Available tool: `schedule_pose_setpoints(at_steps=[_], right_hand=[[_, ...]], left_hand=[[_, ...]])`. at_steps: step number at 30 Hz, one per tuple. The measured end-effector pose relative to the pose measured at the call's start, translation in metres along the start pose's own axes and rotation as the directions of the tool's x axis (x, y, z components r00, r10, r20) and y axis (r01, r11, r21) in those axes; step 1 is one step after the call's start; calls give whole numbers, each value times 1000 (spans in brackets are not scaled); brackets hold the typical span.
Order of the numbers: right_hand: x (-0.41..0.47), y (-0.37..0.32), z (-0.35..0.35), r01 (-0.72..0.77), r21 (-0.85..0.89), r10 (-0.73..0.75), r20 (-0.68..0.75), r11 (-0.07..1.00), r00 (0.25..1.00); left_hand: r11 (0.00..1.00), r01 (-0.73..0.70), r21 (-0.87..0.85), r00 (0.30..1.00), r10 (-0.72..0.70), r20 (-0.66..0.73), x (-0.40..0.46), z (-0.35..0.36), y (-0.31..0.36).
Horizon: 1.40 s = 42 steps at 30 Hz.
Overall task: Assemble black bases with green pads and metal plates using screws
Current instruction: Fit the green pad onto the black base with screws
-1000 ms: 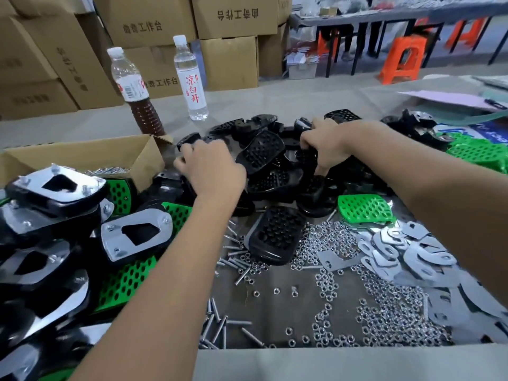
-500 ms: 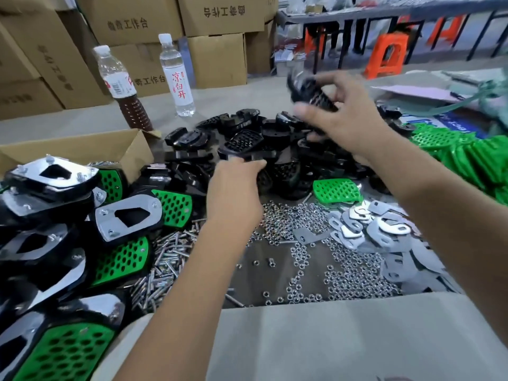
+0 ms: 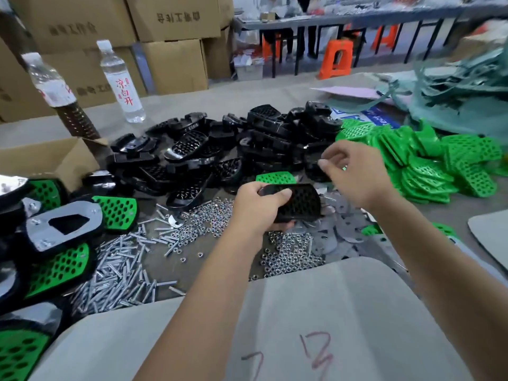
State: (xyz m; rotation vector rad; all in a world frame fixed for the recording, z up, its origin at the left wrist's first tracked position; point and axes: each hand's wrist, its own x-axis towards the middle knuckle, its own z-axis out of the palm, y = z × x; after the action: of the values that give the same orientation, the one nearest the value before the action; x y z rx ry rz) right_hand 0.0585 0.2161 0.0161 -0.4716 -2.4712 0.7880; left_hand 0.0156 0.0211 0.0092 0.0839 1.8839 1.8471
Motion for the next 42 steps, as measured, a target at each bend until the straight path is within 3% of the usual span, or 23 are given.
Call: schedule_pose_setpoints(at_steps=[2, 4, 7, 10, 14, 19, 21, 24, 26, 28, 29, 30, 31, 32, 33, 34, 38, 42], right_hand=[[11, 22, -13, -115, -379, 130, 13, 918, 991], [14, 33, -18, -143, -537, 246, 124, 831, 961], [16, 33, -20, -154, -507, 275, 172, 848, 946], [17, 32, -24, -193, -484, 264, 83, 853, 961], [18, 35, -28, -140, -599, 187, 16, 788, 982], [17, 40, -26, -167, -580, 292, 130, 798, 948], [17, 38, -27, -211, -486, 308, 128, 848, 943], [19, 37, -28, -148, -419, 202, 87, 896, 976], [17, 36, -26, -64, -514, 111, 60, 855, 992], [18, 33, -29, -97, -598, 51, -95, 795, 994], [19, 31, -31, -154, -565, 33, -218, 811, 975], [18, 26, -35, -208, -422, 65, -329, 882, 942], [14, 18, -36, -221, -140, 154, -381, 965, 912], [9, 7, -34, -216, 189, 270, -343, 958, 900], [1, -7, -27, -225, 448, 351, -221, 865, 910], [-10, -23, -16, -236, 602, 349, -76, 763, 934], [-50, -72, 33, -260, 720, 124, 237, 644, 964], [-70, -85, 61, -267, 798, 4, 315, 541, 949]], left_hand=[[1000, 11, -5, 1000, -11, -9, 0, 6, -1], [999, 20, -47, 1000, -21, -21, 1, 7, -1], [978, 59, -199, 998, -63, -13, -1, 4, 1], [938, 114, -327, 993, -108, 38, -4, -2, 0], [893, 139, -427, 990, -116, 81, -9, -7, 1], [876, 139, -463, 990, -109, 92, -12, -11, 2], [873, 137, -468, 990, -105, 93, -13, -11, 2], [867, 133, -480, 991, -105, 83, -12, -7, 3], [878, 130, -461, 991, -108, 75, -12, -3, 4], [911, 114, -395, 993, -101, 52, -11, -1, 3], [928, 96, -361, 995, -91, 30, -10, -2, 2], [940, 71, -333, 997, -76, 0, -9, -4, 1], [950, 42, -309, 998, -56, -36, -8, -7, -1], [957, 8, -289, 997, -31, -74, -7, -11, -2], [962, -27, -273, 994, -4, -112, -7, -15, -4], [962, -62, -265, 989, 23, -147, -7, -20, -6], [950, -191, -248, 960, 128, -249, -15, -46, -13], [952, -289, -104, 913, 241, -331, -25, -76, -23]])
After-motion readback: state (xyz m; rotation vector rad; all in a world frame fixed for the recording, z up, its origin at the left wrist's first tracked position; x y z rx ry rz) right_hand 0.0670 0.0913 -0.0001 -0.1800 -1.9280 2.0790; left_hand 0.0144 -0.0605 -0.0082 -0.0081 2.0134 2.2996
